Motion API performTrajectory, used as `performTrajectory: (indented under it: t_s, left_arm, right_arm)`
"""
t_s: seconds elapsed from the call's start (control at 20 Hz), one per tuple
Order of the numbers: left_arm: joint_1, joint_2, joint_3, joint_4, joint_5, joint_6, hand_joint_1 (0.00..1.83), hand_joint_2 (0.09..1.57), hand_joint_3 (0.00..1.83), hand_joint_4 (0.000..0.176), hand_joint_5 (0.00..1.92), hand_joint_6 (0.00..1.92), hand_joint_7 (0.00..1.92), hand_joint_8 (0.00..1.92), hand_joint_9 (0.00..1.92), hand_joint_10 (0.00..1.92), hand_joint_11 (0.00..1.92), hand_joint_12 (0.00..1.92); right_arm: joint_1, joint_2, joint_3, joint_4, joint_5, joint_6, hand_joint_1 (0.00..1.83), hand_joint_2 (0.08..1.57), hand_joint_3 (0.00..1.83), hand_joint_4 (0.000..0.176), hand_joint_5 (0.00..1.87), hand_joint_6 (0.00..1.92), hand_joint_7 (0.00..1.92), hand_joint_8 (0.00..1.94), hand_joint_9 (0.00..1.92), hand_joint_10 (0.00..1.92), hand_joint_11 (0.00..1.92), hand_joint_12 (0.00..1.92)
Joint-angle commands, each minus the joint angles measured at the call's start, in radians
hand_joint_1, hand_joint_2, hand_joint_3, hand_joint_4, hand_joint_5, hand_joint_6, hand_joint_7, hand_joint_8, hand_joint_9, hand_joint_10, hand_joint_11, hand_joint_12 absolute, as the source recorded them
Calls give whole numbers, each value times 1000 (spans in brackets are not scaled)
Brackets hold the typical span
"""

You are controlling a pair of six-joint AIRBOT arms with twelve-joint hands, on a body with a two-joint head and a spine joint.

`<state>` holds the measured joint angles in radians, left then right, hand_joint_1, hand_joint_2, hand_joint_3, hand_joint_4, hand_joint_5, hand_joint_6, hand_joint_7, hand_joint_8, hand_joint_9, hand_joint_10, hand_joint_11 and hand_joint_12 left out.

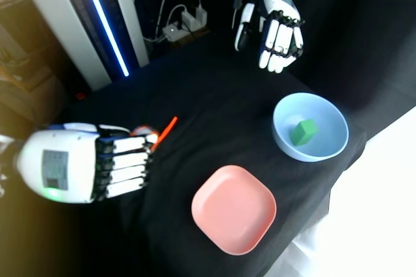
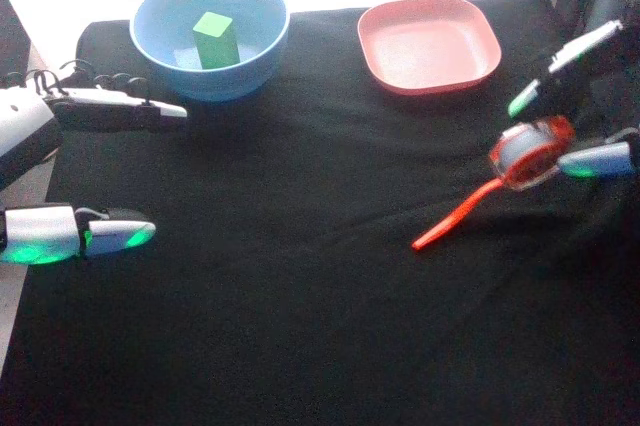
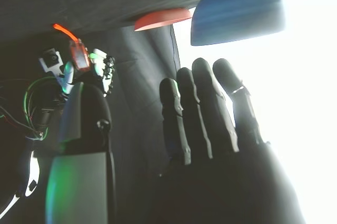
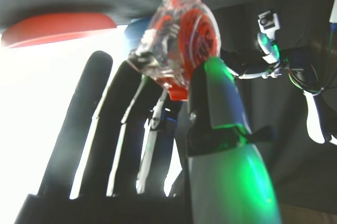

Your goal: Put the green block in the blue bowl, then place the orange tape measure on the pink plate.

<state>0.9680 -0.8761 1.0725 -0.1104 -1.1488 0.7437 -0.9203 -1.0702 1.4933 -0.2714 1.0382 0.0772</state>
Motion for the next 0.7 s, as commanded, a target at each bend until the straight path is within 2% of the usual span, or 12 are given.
performTrajectory:
  t_s: [0.0,0.05,0.1,0.15,0.25,0.35,0.4,0.45,0.5,0.55,0.6,0.65]
  left_arm:
    - [-3,5,0,-19,-120,-4,1005,992,0,0,617,1,582,3,586,11,132,1308]
    - [-3,5,0,-19,-120,-4,1007,993,0,0,619,1,582,2,579,6,134,1305]
    - [-3,4,1,-19,-120,-4,1006,993,0,0,621,2,585,3,570,2,131,1306]
    - [-3,3,2,-19,-120,-4,1000,993,0,0,621,1,585,2,570,1,115,1331]
    - [-3,-2,4,-20,-121,-4,987,989,0,0,625,2,585,1,587,8,128,1339]
    - [-3,-2,4,-22,-120,-4,1001,989,0,0,625,1,589,2,607,15,150,1343]
    - [-3,-2,4,-22,-119,-4,1018,987,0,0,630,3,590,2,612,16,151,1345]
    - [-3,-1,4,-22,-119,-5,1024,984,0,0,636,5,595,4,619,18,153,1345]
    - [-4,-1,5,-22,-119,-5,1028,987,0,0,633,3,592,2,608,12,137,1335]
    - [-4,-2,6,-22,-118,-5,1021,990,0,0,628,1,590,1,606,8,137,1311]
    - [-4,-2,7,-22,-118,-5,1016,992,1,0,621,0,583,0,589,1,119,1299]
    - [-4,-2,7,-22,-119,-5,1016,991,0,0,623,1,578,0,595,4,128,1302]
  right_arm:
    - [25,-5,13,64,114,10,1303,1047,0,0,1334,264,1015,1052,952,914,777,1180]
    - [48,-15,28,66,114,10,1283,1035,2,0,1412,112,1022,1042,987,774,787,1204]
    - [58,-23,42,72,114,10,1279,1037,0,0,1440,46,1015,1057,997,698,729,1227]
    - [76,-36,61,82,113,10,1277,1027,3,0,1456,28,1046,987,1010,653,711,1221]
    - [140,-62,106,88,77,-1,1280,1032,0,0,1443,6,1059,1018,988,694,617,1271]
    - [206,-105,163,75,19,-11,1285,1061,0,0,1376,1,1021,1186,932,1227,756,1548]
    - [234,-129,193,65,-12,-11,1382,1018,5,0,1348,132,1162,775,1055,1005,853,1275]
    - [257,-155,225,56,-47,-11,1403,1001,15,0,1216,489,1229,591,1123,869,964,1004]
    - [287,-189,267,42,-91,-11,1408,998,12,0,1181,592,1246,535,1148,829,992,952]
    - [309,-213,298,29,-133,-11,1411,998,0,0,1182,598,1270,477,1183,776,1018,920]
    - [331,-238,328,7,-177,-11,1411,990,0,0,1192,621,1333,309,1194,756,1040,906]
    - [345,-270,363,-18,-229,-11,1412,983,2,0,1237,545,1327,330,1206,713,1026,926]
